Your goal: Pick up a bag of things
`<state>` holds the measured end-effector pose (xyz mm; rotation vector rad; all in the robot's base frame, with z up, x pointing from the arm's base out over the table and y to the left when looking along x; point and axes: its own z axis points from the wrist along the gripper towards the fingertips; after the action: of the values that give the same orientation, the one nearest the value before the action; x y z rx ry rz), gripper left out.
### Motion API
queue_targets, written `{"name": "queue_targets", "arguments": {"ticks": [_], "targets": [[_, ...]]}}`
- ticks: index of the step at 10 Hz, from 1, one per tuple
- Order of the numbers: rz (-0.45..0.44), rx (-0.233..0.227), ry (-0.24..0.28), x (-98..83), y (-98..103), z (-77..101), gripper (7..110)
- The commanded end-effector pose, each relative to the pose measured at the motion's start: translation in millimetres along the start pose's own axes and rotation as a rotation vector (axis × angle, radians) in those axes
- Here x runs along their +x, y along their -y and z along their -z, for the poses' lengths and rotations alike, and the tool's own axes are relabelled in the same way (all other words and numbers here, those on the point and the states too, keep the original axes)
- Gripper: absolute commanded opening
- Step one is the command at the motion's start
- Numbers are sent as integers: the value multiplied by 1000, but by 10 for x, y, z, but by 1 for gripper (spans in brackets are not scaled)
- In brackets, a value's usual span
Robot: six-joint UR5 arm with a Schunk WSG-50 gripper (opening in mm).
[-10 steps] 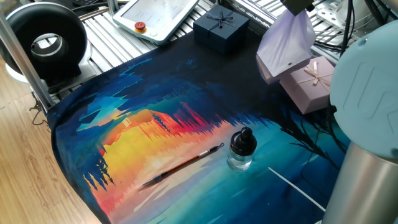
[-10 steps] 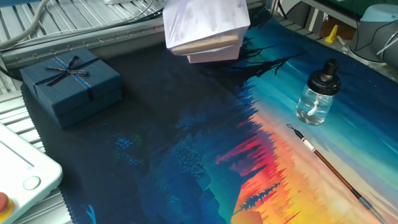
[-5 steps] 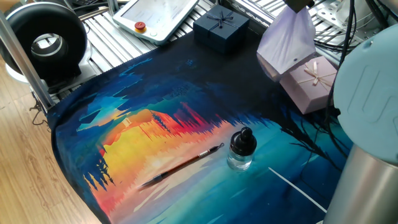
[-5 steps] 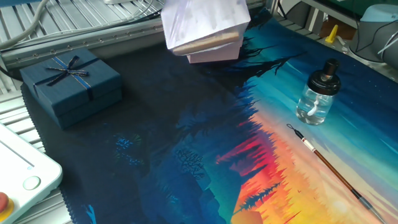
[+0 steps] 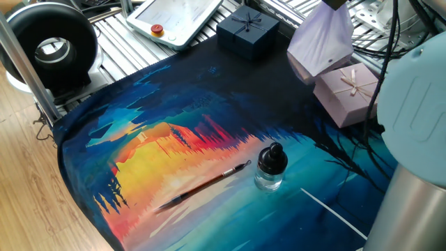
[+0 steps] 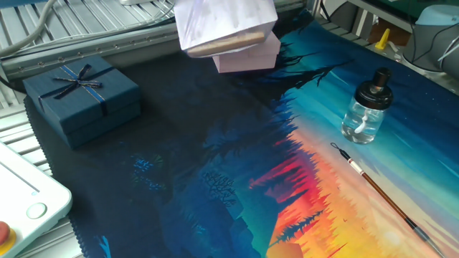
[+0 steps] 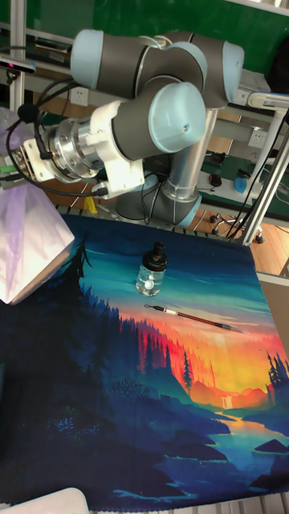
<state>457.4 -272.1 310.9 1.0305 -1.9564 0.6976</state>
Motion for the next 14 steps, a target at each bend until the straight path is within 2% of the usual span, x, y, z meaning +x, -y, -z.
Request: {"name": "queue_targets", "arguments": {"ticks": [1, 2, 4, 5, 6, 8, 9, 11, 12, 14], "targets": [[14, -10, 8, -141, -33, 213, 7], [27, -31, 15, -219, -102, 364, 7], [46, -72, 62, -484, -304, 683, 7], [61, -61, 112, -646, -340, 800, 7], [66, -76, 161, -796, -445, 926, 7], [45, -121, 145, -821, -753, 1245, 7], [20, -151, 121, -820, -952, 1390, 7], [-23, -153, 62, -780, -1266, 1698, 7], [-34, -147, 45, -770, -1382, 1766, 7], [-17, -146, 68, -840, -1545, 1838, 7]]}}
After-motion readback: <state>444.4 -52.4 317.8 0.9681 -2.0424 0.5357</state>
